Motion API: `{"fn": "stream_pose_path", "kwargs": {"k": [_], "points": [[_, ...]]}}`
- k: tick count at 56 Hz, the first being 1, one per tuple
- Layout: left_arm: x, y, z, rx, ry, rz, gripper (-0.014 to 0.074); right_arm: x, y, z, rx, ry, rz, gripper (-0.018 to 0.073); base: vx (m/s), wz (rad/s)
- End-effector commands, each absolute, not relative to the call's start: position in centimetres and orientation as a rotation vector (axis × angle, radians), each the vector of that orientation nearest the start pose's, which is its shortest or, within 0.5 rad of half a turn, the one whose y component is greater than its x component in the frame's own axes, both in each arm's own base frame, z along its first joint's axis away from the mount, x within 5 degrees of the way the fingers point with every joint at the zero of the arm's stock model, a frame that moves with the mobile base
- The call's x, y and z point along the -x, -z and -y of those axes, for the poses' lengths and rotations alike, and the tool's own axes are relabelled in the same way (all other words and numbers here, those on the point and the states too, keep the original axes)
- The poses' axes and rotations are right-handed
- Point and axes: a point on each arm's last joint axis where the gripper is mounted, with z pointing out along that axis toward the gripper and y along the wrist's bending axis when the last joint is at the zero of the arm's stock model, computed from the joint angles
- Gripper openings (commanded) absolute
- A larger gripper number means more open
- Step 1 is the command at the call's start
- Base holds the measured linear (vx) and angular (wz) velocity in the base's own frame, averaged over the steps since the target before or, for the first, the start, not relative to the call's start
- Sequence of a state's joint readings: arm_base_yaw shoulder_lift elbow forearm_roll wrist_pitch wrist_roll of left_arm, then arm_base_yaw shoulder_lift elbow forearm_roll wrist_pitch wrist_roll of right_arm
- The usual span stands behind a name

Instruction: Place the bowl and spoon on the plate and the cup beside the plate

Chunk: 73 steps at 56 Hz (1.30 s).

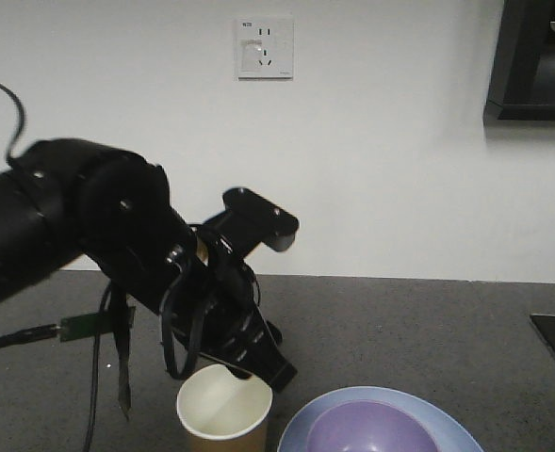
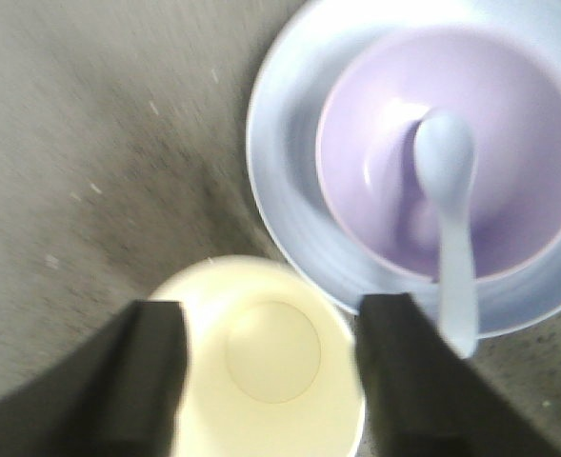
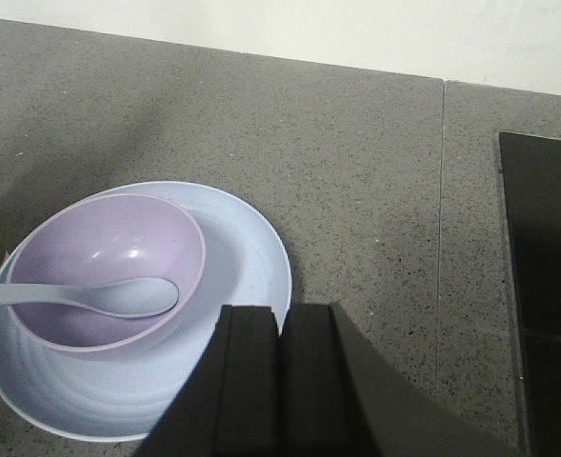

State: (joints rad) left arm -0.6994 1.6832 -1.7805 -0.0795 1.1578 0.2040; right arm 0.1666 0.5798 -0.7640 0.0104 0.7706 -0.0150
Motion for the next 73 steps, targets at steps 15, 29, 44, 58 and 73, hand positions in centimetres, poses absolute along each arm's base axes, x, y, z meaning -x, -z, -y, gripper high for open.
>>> {"fn": "stream_pose_path", "kwargs": {"k": [15, 29, 44, 58, 73], "points": [[-19.6, -48.2, 16.3, -0.895, 0.285, -1.906, -0.0007, -9.8, -37.0, -1.6, 0.181, -0.092, -1.953, -0.0009, 0.0, 0.0], [-12.2, -41.4, 9.7, -0.684, 0.373, -1.751, -0.0006, -6.4, -37.9, -1.0, 0.163, -0.101, -1.722, -0.0009, 0.0, 0.0], [-7.7, -35.9, 6.1, -0.564, 0.491, -1.569, -0.0006, -4.7, -35.5, -0.8, 0.143, -0.117, -1.586, -0.0009, 0.0, 0.0], [-6.7, -35.9, 5.2, -0.548, 0.501, -1.527, -0.0006, -4.7, -35.1, -0.8, 0.141, -0.126, -1.638, -0.0009, 0.0, 0.0], [-6.7, -35.9, 5.3, -0.549, 0.5, -1.529, -0.0006, -4.7, -35.1, -0.8, 0.14, -0.126, -1.636, -0.0009, 0.0, 0.0]]}}
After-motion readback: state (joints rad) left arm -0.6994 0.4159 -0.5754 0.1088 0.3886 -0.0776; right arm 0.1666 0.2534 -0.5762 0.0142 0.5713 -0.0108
